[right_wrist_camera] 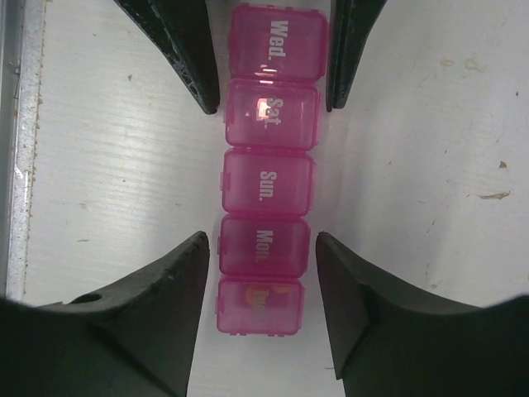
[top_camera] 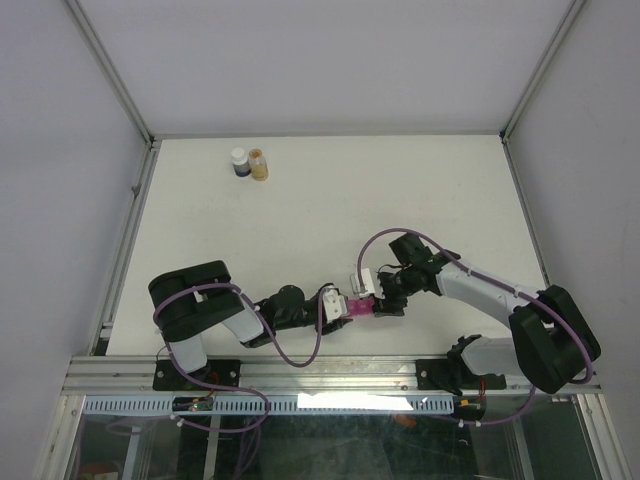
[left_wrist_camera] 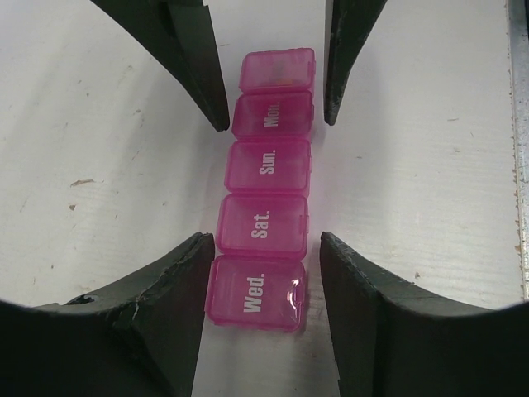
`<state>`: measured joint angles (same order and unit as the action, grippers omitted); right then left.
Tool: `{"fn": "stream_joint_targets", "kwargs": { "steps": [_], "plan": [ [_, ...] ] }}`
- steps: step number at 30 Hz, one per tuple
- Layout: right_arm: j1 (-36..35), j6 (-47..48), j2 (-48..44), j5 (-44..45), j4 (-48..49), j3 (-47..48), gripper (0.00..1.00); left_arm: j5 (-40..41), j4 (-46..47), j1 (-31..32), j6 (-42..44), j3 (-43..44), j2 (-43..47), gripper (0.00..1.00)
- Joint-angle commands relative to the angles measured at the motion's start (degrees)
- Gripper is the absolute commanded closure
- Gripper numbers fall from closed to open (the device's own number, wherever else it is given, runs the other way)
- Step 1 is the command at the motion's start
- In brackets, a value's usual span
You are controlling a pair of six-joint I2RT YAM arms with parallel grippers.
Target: Sort the pills into containers
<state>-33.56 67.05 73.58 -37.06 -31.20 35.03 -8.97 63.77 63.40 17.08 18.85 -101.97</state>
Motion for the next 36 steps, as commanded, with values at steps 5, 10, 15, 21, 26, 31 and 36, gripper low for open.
{"fn": "stream_joint_targets", "kwargs": {
  "steps": [5,10,15,21,26,31,36],
  "plan": [
    [-0.7,-1.6,1.1,1.2,2.7,0.4,0.48,-0.9,4.3,0.1,-1.0,0.9,-1.0,0.49],
    [-0.9,-1.8,1.2,1.2,2.8,0.6,0.54,-1.1,4.4,0.1,-1.0,0.6,-1.0,0.57],
    [-0.9,-2.7,1.3,-0.6,1.4,1.6,0.61,-1.8,3.8,0.1,-0.6,0.5,-0.7,0.73],
    [1.1,-3.7,2.9,-6.6,-3.5,5.2,0.71,-3.2,1.2,0.1,0.5,0.7,0.4,0.84],
    [3.2,-4.8,4.5,-8.7,-6.1,7.0,0.71,-4.8,-0.2,-0.1,0.9,1.0,0.5,0.86],
    [4.3,-9.2,4.5,-6.1,-3.0,6.8,0.49,-6.0,-1.2,-0.2,0.8,1.3,0.7,0.87],
    [5.1,-13.4,2.8,-4.2,0.4,6.5,0.37,-6.4,-1.6,-0.3,0.6,1.5,0.7,0.88]
  ]
}}
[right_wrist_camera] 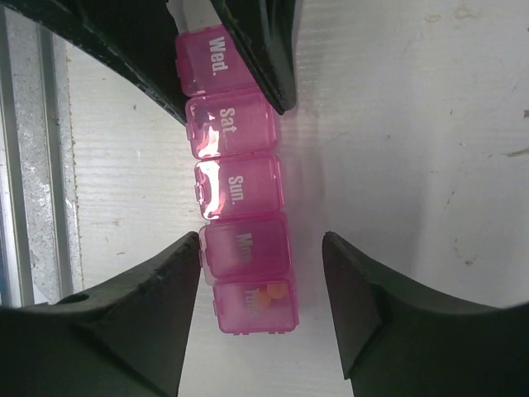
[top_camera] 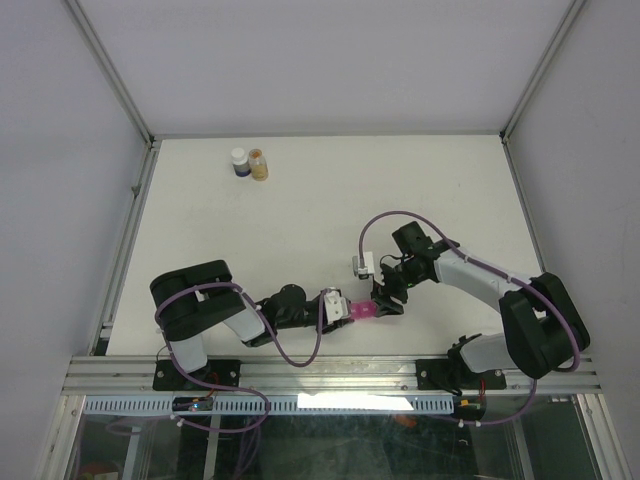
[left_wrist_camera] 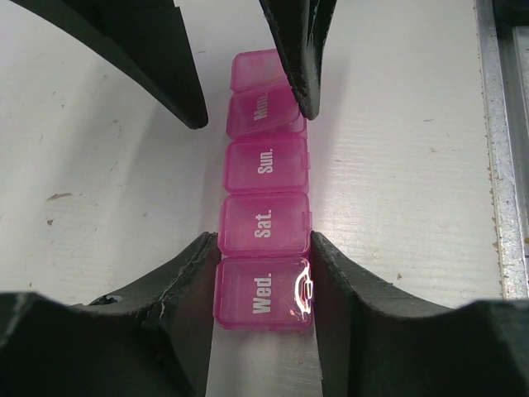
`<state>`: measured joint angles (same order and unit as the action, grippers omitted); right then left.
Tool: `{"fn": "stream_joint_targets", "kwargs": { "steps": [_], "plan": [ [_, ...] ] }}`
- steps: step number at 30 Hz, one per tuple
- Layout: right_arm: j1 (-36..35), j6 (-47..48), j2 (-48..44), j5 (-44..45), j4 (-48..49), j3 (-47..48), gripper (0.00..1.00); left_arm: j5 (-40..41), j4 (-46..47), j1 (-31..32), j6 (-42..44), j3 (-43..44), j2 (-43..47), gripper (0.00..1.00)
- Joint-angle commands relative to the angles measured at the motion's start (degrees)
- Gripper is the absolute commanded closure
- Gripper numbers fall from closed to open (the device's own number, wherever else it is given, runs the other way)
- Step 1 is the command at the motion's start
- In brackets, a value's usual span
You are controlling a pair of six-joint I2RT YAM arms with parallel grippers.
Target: Sort the pills into containers
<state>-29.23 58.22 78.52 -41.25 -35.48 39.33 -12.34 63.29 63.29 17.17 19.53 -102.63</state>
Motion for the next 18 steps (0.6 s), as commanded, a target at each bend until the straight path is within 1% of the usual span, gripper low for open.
{"fn": "stream_joint_targets", "kwargs": {
  "steps": [1,6,11,13,18],
  "plan": [
    [0.8,-5.2,-2.5,0.6,5.3,2.1,0.37,-3.0,-1.3,-0.2,0.5,0.9,1.3,0.88],
    [2.2,-9.3,-3.8,3.1,8.2,2.1,0.37,-3.0,-1.5,-0.3,0.3,1.0,1.2,0.88],
    [3.4,-12.2,-5.3,4.2,10.0,2.1,0.43,-2.8,-1.8,-0.4,0.2,1.0,1.5,0.88],
    [3.6,-14.8,-5.6,6.0,11.5,2.1,0.43,-2.6,-2.0,-0.4,0.3,1.0,1.5,0.88],
    [3.7,-17.0,-4.5,7.8,13.1,2.0,0.45,-2.6,-2.2,-0.5,0.2,1.1,1.6,0.88]
  ]
}}
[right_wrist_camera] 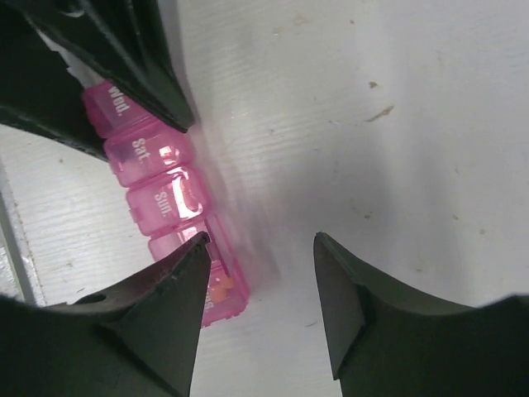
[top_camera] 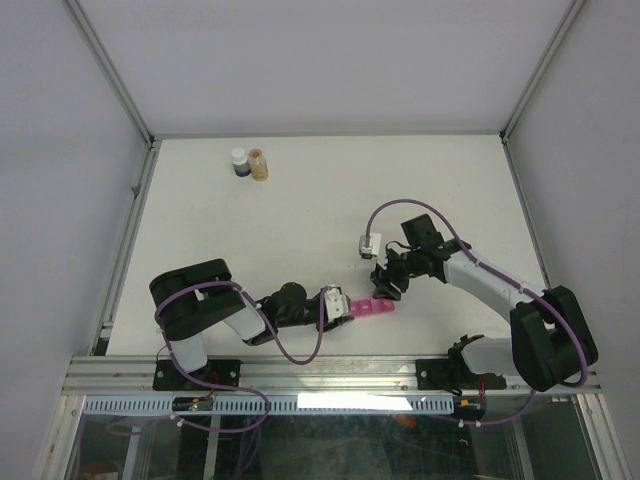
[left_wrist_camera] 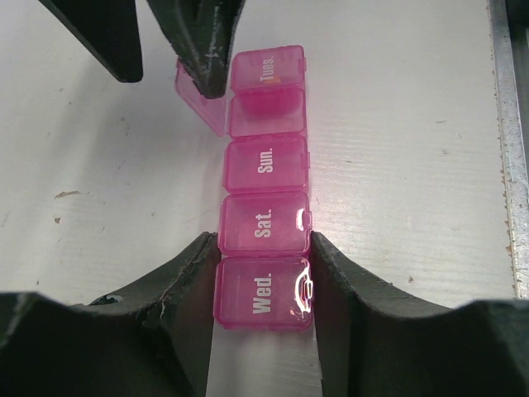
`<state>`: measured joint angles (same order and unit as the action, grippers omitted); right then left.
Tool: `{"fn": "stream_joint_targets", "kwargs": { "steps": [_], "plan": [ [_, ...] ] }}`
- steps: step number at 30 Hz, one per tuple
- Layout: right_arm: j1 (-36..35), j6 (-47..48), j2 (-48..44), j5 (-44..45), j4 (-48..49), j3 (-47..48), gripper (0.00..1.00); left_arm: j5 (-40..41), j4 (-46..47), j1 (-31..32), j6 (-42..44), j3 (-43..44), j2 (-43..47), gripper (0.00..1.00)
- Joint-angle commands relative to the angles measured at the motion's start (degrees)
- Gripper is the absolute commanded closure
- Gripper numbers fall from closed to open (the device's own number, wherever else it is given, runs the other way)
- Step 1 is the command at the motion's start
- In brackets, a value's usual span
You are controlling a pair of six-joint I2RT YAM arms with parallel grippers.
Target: Sort the pills into containers
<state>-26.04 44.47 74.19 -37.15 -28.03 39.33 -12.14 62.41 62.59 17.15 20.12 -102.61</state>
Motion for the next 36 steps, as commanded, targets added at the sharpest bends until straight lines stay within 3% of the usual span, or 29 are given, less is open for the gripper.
{"fn": "stream_joint_targets", "kwargs": {
  "steps": [1,16,22,25,32,36],
  "plan": [
    [0.5,-4.3,0.2,4.7,6.2,2.2,0.45,-2.8,-1.5,0.2,0.3,0.5,1.6,0.88],
    [-2.9,-6.4,7.2,12.8,7.1,3.1,0.5,-2.3,-2.0,-0.3,-0.2,1.0,1.9,0.88],
    [-1.1,-8.8,3.8,4.9,2.5,6.8,0.45,-2.0,-3.5,-1.2,-1.6,1.5,2.6,0.84],
    [1.5,-7.6,0.6,0.5,-0.1,7.6,0.4,-2.0,-3.5,-1.9,-2.5,1.5,3.5,0.7],
    [4.9,-6.5,-2.3,-4.8,-5.3,10.7,0.29,-0.7,-4.4,-3.2,-4.9,1.7,6.4,0.17],
    [5.8,-6.9,-3.5,-6.0,-5.5,10.8,0.27,2.5,-7.1,-3.7,-7.6,1.7,10.5,0.08]
  ]
}}
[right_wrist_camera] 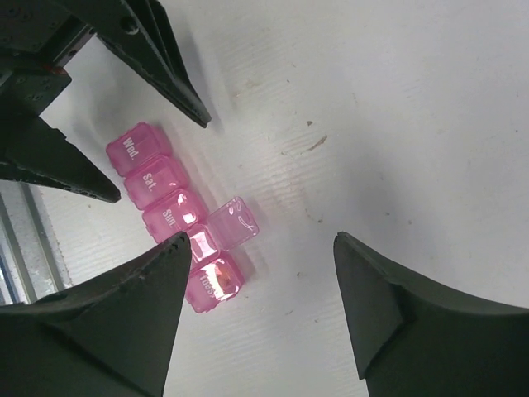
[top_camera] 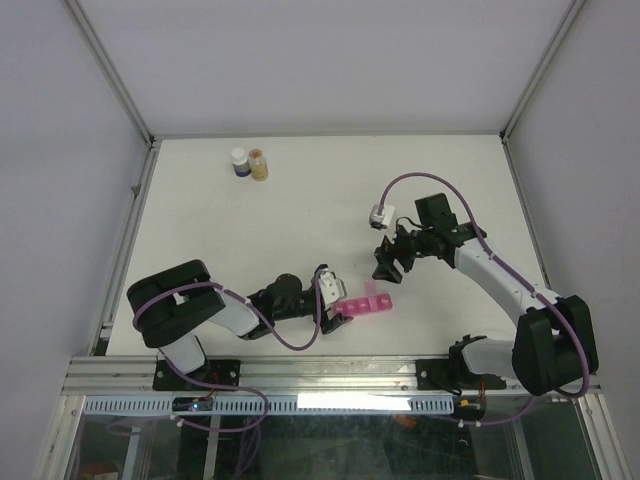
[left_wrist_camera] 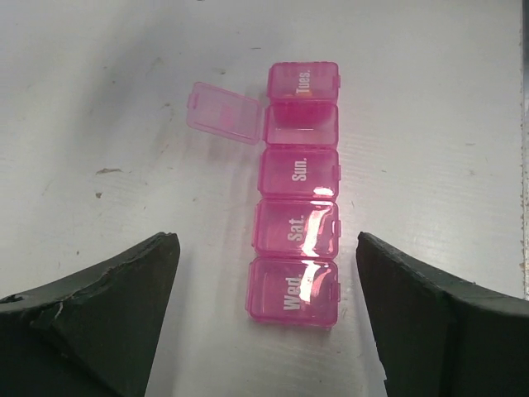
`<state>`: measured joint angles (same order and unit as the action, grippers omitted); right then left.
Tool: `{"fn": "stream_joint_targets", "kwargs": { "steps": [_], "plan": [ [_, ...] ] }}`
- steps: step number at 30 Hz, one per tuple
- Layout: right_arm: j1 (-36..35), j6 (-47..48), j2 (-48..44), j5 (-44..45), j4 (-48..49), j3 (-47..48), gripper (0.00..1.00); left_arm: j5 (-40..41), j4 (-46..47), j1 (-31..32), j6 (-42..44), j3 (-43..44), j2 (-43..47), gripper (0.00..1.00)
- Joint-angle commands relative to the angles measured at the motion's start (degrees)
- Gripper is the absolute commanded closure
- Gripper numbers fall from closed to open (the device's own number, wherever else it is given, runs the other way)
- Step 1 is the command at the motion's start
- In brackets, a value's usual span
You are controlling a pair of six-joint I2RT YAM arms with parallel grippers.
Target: Sort the pills into containers
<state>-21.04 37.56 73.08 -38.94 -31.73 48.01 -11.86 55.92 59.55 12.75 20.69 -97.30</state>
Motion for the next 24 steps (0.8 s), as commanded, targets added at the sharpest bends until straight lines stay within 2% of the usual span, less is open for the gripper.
{"fn": "stream_joint_targets", "kwargs": {
  "steps": [1,6,10,12,14,17,20,22,24],
  "plan": [
    [1.0,-0.3,-2.7,-4.7,-1.9,2.3,0.27,2.8,-2.0,-0.9,-4.3,1.4,6.5,0.08],
    [1.6,-1.0,-4.9,-6.9,-1.6,2.6,0.26,5.4,-12.6,-3.6,-13.0,3.8,14.6,0.06],
    [1.7,-1.2,-6.4,-8.4,-1.3,2.8,0.26,1.6,-19.9,-10.3,-22.0,5.7,21.1,0.06],
    [1.6,1.4,-6.2,-9.5,-3.7,3.2,0.26,0.5,-20.6,-13.3,-25.4,5.4,23.5,0.07],
    [1.6,9.5,-5.5,-12.1,-9.8,3.5,0.29,0.8,-22.0,-15.3,-28.2,5.2,25.8,0.08],
    [0.2,25.4,-5.7,-15.8,-18.2,0.5,0.44,1.3,-24.9,-18.0,-31.4,5.2,28.9,0.09],
    [-4.4,37.3,-6.7,-12.8,-20.4,-4.1,0.66,1.9,-27.3,-20.1,-33.1,5.6,30.7,0.11],
    [-7.2,42.1,-5.9,-11.2,-21.2,-5.7,0.8,1.9,-28.0,-21.2,-34.2,5.4,31.7,0.11],
    [-9.7,43.0,-3.7,-9.6,-20.8,-6.4,0.89,2.3,-28.1,-22.1,-35.2,4.7,32.4,0.12]
  ]
}}
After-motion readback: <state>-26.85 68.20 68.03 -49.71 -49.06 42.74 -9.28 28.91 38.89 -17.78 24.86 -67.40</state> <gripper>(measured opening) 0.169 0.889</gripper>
